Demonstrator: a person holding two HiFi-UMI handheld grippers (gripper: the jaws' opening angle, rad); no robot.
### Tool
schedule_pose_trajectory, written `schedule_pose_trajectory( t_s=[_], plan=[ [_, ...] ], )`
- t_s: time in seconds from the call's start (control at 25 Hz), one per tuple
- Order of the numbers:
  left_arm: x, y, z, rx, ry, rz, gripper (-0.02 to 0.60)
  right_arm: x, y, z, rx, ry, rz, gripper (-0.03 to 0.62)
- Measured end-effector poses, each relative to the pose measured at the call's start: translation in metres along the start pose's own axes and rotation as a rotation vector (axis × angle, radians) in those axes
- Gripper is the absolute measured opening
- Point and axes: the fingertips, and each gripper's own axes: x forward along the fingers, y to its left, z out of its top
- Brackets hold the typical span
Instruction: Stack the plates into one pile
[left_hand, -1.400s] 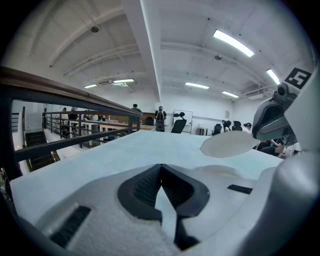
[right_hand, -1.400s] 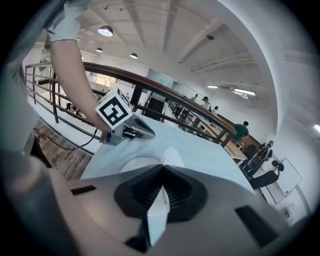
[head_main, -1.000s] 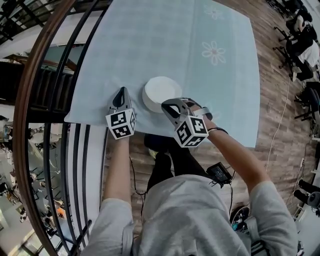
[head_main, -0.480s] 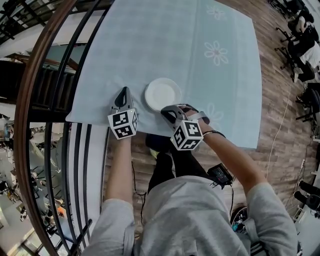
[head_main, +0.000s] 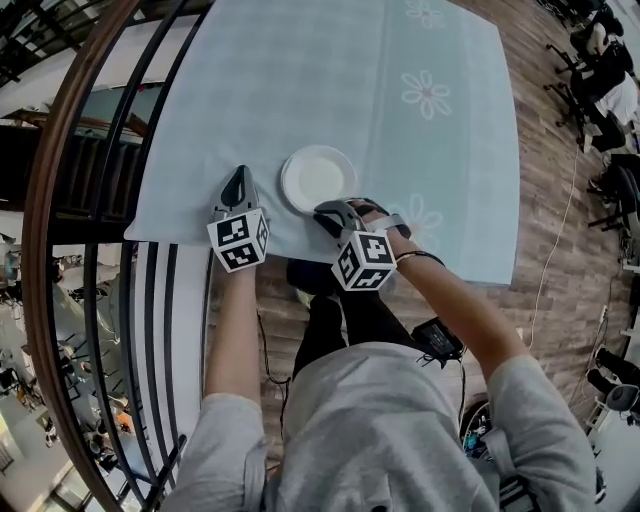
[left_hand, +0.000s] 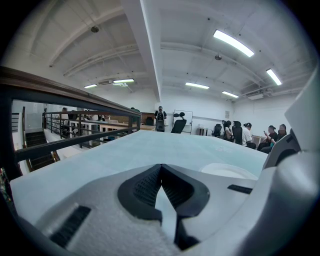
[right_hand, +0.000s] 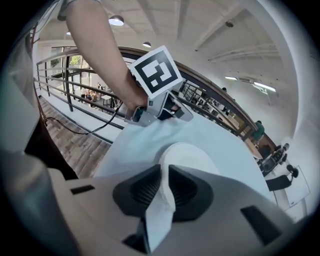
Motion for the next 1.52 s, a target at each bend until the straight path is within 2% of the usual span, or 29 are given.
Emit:
schedule_pose_trajectory(
  t_s=[0.04,0.12,0.16,0.56,0.72,0.8,0.92,1.0,1.08,1.16,1.24,1.36,1.52],
  plan=[
    [0.003,0.001,-0.001,0.000,-0.002,0.000,0.018,0.003,-0.003,0.000,0.004,-0.002,-0.002,0.038],
    [0.008,0.004,-0.003,-0.001,-0.004,0.002,0.018,0.004,-0.010,0.002,0.022,-0.015,-0.010,0.123],
    [0.009,0.005,-0.004,-0.001,-0.004,0.002,0.018,0.002,-0.013,0.004,0.039,-0.023,-0.020,0.124],
    [0.010,0.005,-0.006,-0.005,0.000,0.005,0.018,-0.078,-0.065,0.006,0.293,-0.136,-0.217,0.123],
    [0.014,0.010,-0.009,-0.005,0.001,0.005,0.018,-0.116,-0.078,-0.010,0.344,-0.155,-0.325,0.070],
    [0.017,0.012,-0.011,-0.005,0.000,0.001,0.018,-0.135,-0.076,-0.022,0.378,-0.163,-0.352,0.043],
    [0.016,0.015,-0.016,0.001,0.029,0.022,0.018,-0.160,-0.070,-0.041,0.408,-0.173,-0.375,0.037],
    [-0.002,0.011,-0.023,-0.031,0.065,0.073,0.018,-0.178,-0.062,-0.054,0.455,-0.209,-0.389,0.035],
    [-0.032,-0.007,-0.023,-0.102,0.046,0.108,0.018,-0.196,-0.054,-0.070,0.515,-0.238,-0.402,0.035],
    [-0.063,-0.028,-0.024,-0.149,0.034,0.121,0.018,-0.210,-0.049,-0.085,0.571,-0.255,-0.418,0.035],
    [-0.095,-0.050,-0.026,-0.163,0.035,0.118,0.018,-0.222,-0.044,-0.096,0.626,-0.284,-0.435,0.035],
    [-0.146,-0.093,-0.017,-0.145,0.028,0.092,0.018,-0.255,-0.033,-0.110,0.692,-0.329,-0.461,0.037],
    [-0.219,-0.141,0.001,-0.048,0.036,0.123,0.018,-0.296,-0.010,-0.116,0.715,-0.353,-0.466,0.037]
  ],
)
